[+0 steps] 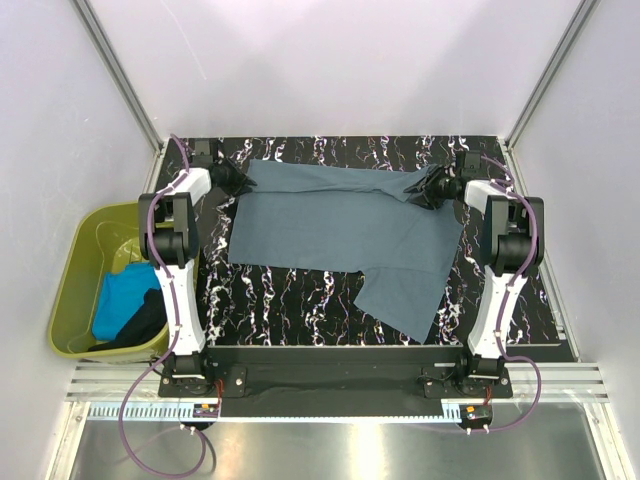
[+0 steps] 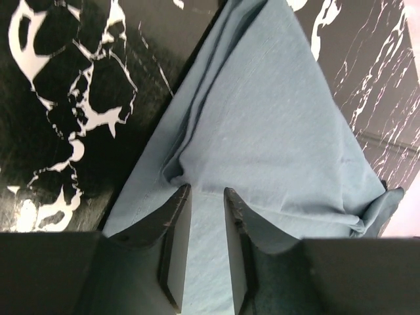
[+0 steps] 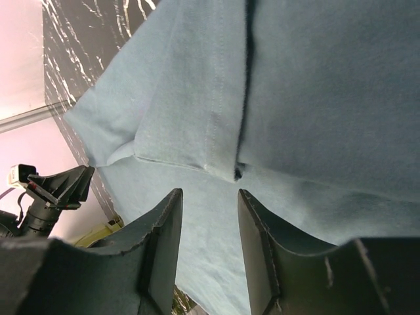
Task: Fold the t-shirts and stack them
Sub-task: Fold the tshirt
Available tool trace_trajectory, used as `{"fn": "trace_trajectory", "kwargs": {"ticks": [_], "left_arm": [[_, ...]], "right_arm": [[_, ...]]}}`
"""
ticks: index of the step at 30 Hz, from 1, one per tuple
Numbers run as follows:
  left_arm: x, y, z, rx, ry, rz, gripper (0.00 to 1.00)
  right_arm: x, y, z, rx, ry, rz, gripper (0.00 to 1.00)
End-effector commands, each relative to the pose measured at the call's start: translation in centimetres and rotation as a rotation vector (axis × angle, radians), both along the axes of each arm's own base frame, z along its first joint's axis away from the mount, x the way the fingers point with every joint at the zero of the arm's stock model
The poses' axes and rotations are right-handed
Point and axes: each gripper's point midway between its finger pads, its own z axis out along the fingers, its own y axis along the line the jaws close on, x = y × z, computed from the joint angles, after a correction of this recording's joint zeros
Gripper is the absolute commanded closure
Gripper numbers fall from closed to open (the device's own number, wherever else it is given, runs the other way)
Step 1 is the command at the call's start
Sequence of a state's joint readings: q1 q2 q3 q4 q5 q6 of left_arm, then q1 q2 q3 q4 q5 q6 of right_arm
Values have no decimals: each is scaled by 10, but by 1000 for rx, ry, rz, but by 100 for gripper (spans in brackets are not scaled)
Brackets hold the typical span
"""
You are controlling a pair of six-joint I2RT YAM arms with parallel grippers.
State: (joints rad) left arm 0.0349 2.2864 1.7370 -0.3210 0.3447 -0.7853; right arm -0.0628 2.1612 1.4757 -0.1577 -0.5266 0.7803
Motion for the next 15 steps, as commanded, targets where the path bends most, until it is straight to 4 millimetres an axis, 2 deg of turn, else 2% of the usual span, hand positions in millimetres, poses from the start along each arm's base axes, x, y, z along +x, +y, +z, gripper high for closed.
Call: {"fn": "trace_trajectory", "kwargs": {"ticks": [1,9,11,13,15], "left_arm": [[16,8,9,20,-52,13,71],[15,8,5,26,-46,5,80],[15,9,6,29,-46,6,78],[14,8,7,29,-47,2,72],[13,10,10,38,-51,1,69]], "right_arm": [[2,2,0,31,-13,12,54],[4,3,-14,21,-12,36,54],[5,4,-18,26,-5,38,54],[7,4,-20,27,-12,42,55],[8,5,-20,26,-17,43,55]]}}
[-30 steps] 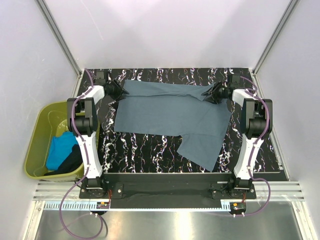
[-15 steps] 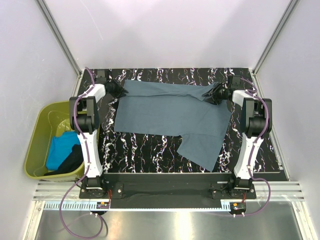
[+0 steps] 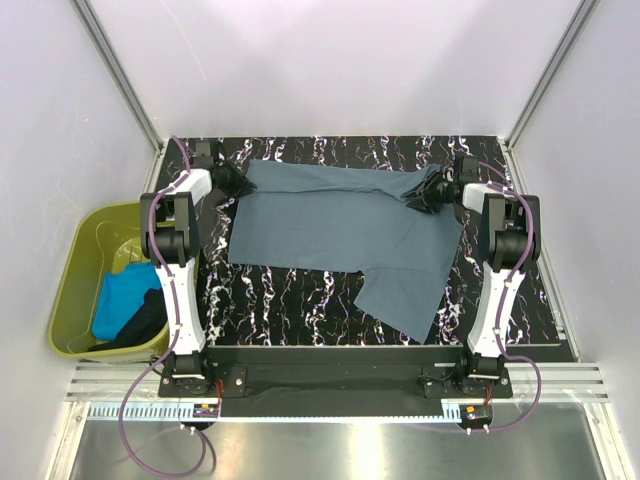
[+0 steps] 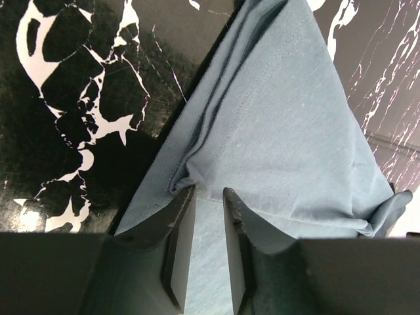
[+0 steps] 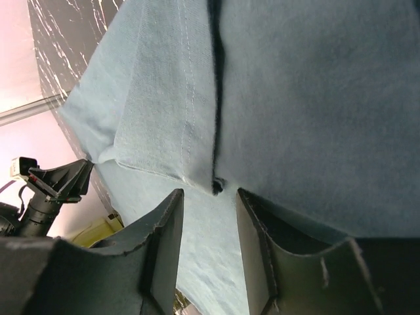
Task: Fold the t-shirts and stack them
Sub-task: Fold the tshirt
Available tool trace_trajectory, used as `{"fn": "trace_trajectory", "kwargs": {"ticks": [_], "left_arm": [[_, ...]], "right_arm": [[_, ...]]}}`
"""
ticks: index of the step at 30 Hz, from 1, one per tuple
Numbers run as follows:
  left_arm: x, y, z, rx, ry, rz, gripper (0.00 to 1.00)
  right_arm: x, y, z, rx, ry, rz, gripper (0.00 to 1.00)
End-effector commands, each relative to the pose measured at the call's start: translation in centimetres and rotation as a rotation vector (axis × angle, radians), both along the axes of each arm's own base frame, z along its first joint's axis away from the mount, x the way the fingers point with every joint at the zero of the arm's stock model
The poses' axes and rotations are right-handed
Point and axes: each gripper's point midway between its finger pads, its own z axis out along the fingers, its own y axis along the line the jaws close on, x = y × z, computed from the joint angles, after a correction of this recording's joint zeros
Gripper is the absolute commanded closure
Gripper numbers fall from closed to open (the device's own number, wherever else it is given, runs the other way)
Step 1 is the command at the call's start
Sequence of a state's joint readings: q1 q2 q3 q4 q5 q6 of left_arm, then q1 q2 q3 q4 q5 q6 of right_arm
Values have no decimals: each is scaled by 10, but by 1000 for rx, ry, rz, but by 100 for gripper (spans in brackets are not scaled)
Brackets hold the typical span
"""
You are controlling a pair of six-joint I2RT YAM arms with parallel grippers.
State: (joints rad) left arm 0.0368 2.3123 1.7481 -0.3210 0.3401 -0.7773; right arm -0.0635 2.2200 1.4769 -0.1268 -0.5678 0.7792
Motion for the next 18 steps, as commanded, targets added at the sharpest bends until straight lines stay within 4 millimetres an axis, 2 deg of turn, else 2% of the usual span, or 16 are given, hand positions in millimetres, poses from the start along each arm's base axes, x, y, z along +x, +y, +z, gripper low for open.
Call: {"fn": "trace_trajectory", "kwargs": {"ticks": [1,5,16,18], "left_arm": [[11,9,20,35,-62,4,68],[9,11,25,41,-69,6,64],[6,15,34,44,-81,0,64],[5,15,36,43,-83,1,64]], "right_arm": [[9,1,-1,1,-39,21,56],[11,5,-1,14,-48,28,58],[22,0,10,-7,-81,-9,59],[25,-2,17,-10,-94,-12,59]]}}
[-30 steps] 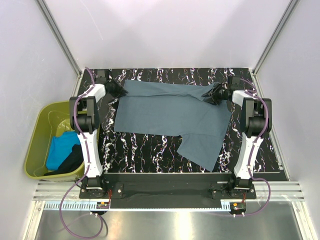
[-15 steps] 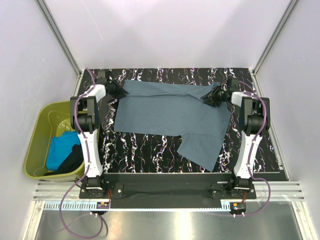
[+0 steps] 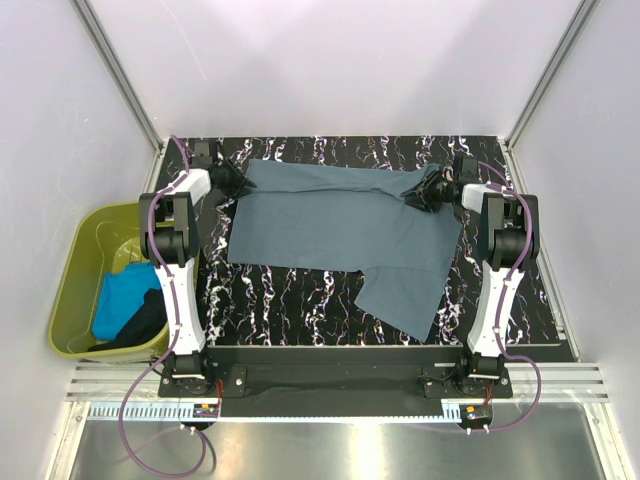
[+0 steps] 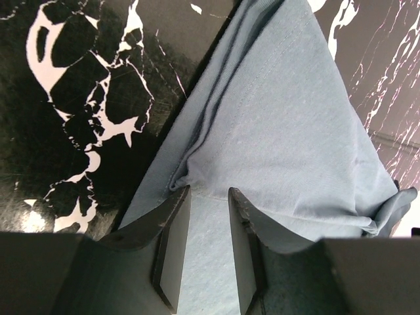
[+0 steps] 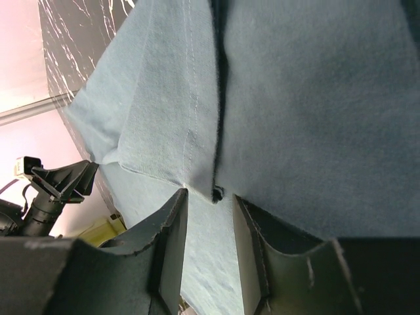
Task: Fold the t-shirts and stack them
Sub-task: Fold the tshirt
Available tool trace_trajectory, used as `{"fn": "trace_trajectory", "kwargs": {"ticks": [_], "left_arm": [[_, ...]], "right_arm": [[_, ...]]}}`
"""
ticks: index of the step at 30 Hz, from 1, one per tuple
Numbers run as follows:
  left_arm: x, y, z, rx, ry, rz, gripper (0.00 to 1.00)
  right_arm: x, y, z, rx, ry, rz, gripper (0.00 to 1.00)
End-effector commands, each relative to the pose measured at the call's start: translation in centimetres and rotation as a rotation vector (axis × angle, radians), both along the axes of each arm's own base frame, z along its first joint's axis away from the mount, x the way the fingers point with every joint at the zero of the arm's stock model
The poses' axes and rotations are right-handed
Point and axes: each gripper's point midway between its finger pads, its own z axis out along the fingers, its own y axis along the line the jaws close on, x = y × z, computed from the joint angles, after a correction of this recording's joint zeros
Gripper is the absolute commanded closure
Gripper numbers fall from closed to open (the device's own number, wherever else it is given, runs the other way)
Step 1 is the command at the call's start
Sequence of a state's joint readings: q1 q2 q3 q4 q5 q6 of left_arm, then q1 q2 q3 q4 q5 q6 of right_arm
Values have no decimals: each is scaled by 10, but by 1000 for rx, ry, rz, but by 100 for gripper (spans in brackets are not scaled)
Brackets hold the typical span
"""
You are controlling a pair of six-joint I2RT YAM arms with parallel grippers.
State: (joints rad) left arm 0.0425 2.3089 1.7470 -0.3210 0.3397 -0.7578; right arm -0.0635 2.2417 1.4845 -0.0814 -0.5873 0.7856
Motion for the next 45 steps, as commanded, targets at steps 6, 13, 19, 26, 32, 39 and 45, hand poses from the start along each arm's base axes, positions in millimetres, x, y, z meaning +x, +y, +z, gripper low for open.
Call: {"fn": "trace_trajectory", "kwargs": {"ticks": [6,13,19,26,32,39,45], "left_arm": [[1,14,34,34,-70,9,64],[1,13,32,24,-62,14,64],[4,14,40,22,-80,15,60],[8,17,37,35,-81,26,55],[14,17,29,25,-70,39,56],[24,15,26,6,-74,47,63],[27,13,22,-5,-71,46,78]], "right_arm": [[19,-2,28,-16,-80,-14,60],[18,2,7,7,-35,-9,59],[13,2,-2,1,-21,-3,60],[6,7,-8,15,0,8,69],[4,9,14,32,-18,-6,76],[2,13,28,61,-26,-10,87],[8,13,48,85,-52,-22,100]]}}
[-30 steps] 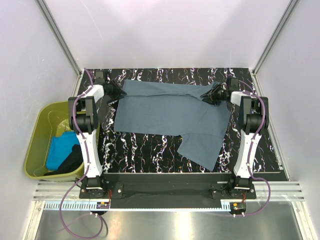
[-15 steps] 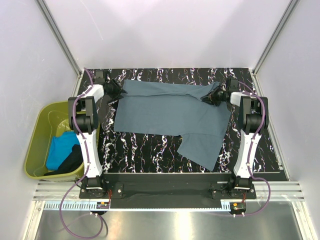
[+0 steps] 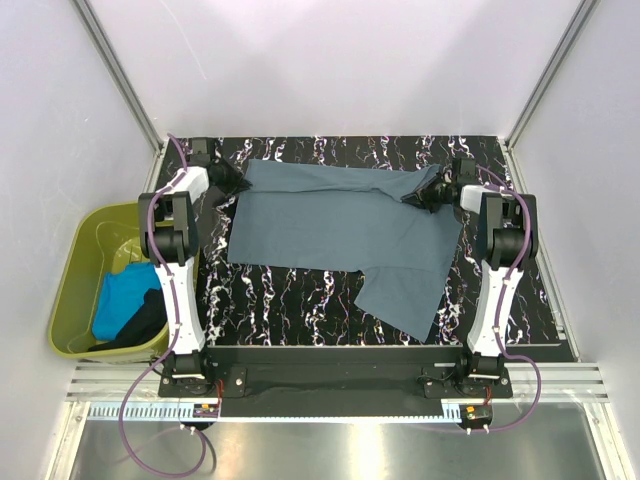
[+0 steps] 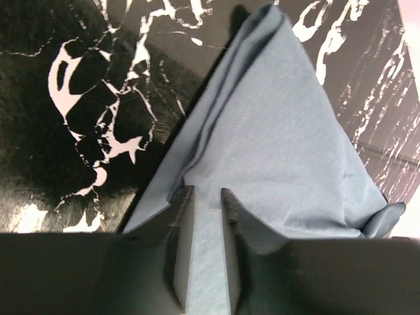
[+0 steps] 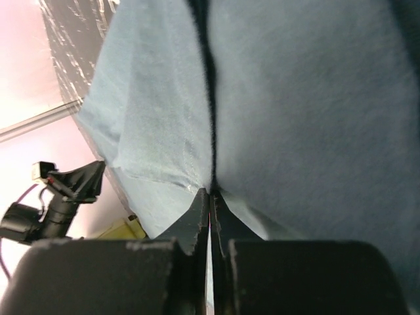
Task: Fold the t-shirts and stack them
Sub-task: Fold the tshirt
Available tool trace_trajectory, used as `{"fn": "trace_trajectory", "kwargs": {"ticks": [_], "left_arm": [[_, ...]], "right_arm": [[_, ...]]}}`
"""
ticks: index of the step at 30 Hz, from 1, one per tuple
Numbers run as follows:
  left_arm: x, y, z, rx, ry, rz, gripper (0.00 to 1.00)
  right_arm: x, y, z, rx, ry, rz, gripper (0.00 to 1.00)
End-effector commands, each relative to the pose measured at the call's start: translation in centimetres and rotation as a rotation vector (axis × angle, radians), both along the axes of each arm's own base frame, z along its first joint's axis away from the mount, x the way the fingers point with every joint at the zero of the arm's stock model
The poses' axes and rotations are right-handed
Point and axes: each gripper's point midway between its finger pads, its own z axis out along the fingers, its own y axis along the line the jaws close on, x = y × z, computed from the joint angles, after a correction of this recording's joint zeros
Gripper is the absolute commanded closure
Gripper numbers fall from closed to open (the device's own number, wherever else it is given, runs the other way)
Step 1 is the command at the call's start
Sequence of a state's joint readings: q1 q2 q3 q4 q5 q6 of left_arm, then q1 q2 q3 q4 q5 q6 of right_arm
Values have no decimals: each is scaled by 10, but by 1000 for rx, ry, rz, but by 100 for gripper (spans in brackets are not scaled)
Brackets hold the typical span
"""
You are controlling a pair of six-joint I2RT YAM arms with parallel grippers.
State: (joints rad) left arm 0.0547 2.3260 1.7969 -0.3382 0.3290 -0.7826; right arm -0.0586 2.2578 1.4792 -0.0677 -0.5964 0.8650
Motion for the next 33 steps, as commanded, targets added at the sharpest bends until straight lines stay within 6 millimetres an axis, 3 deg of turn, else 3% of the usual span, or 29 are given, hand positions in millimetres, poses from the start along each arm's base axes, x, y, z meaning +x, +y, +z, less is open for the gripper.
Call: {"fn": "trace_trajectory", "kwargs": {"ticks": [1,7,18,22,23,33], "left_arm": [[16,4,14,3,-62,9,81],[15,6,20,31,-80,-7,100],[12,12,29,71,-92,-13,100],[12,11,30,68,-96,-17,100],[12,12,30,71,-96,-15,100],[15,11,34,67,-106,-17,100]], "right_arm": [[9,8,57,32,-106,10,100],[-1,10,75,72,-84,-26,100],[-54,23,62,68,22,-64,100],[-62,21,62,50,37,-111,100],[-66,35,66,40,30,-92,100],[-85,59,66,77,77,-242,100]]}}
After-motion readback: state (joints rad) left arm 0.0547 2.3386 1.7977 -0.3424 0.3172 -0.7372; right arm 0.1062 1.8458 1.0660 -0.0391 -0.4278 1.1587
